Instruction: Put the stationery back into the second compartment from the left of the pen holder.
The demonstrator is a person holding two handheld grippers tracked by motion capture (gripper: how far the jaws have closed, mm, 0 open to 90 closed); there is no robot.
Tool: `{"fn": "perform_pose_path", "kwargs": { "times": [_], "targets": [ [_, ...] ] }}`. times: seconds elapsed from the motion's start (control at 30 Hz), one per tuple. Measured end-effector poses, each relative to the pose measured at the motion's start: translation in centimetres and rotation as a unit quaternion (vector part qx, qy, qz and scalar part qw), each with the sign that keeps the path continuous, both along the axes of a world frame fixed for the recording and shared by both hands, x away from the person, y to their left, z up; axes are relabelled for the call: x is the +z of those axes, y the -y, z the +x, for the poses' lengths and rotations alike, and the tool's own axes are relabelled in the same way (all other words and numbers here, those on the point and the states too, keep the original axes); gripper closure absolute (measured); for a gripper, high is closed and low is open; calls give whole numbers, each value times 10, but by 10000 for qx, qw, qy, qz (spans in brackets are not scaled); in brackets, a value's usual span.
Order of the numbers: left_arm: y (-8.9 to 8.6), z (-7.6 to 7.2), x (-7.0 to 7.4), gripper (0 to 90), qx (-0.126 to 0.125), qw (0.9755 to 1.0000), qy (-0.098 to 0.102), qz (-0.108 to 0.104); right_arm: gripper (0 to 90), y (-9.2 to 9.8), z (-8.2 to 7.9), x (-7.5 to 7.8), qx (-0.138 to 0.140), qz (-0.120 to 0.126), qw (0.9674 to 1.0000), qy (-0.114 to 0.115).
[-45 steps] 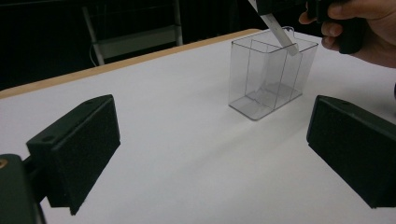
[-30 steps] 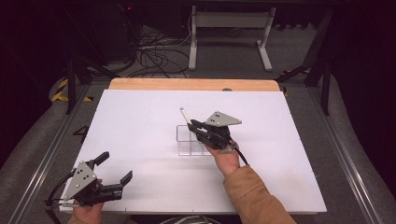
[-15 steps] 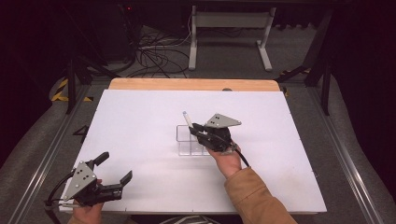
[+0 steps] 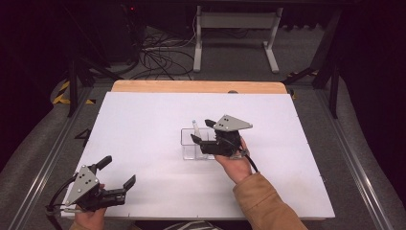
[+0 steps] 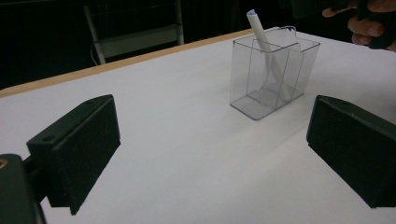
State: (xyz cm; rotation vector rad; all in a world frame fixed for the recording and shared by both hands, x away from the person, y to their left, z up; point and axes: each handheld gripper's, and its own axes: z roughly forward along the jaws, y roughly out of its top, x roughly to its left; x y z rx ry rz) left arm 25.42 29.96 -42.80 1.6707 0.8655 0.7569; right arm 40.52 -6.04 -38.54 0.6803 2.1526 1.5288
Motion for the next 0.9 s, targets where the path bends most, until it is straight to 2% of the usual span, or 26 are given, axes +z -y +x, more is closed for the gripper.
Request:
{"fn": "perform_pose_path", "kwargs": {
  "times": [0.07, 0.3, 0.43, 0.57, 0.73, 0.9],
  "targets": [
    [0, 0, 0, 35, 3, 10000, -6, -12, 271, 1, -4, 3, 43, -68, 9999, 84],
    [1, 0, 0, 35, -17, 10000, -6, 11, 229, 5, -12, 9, 85, -102, 9998, 125],
    [0, 1, 0, 35, -15, 10000, -1, -24, 194, 14, -16, 14, 94, -42, 9998, 182],
    [1, 1, 0, 35, -16, 10000, -6, -12, 152, 26, -22, 21, 76, -85, 9996, 268],
    [1, 1, 1, 35, -3, 10000, -2, -17, 92, 44, -28, 25, 94, -62, 9998, 144],
    [1, 1, 0, 35, -4, 10000, -7, -28, 55, 63, -34, 23, 139, -102, 9998, 74]
  ]
}}
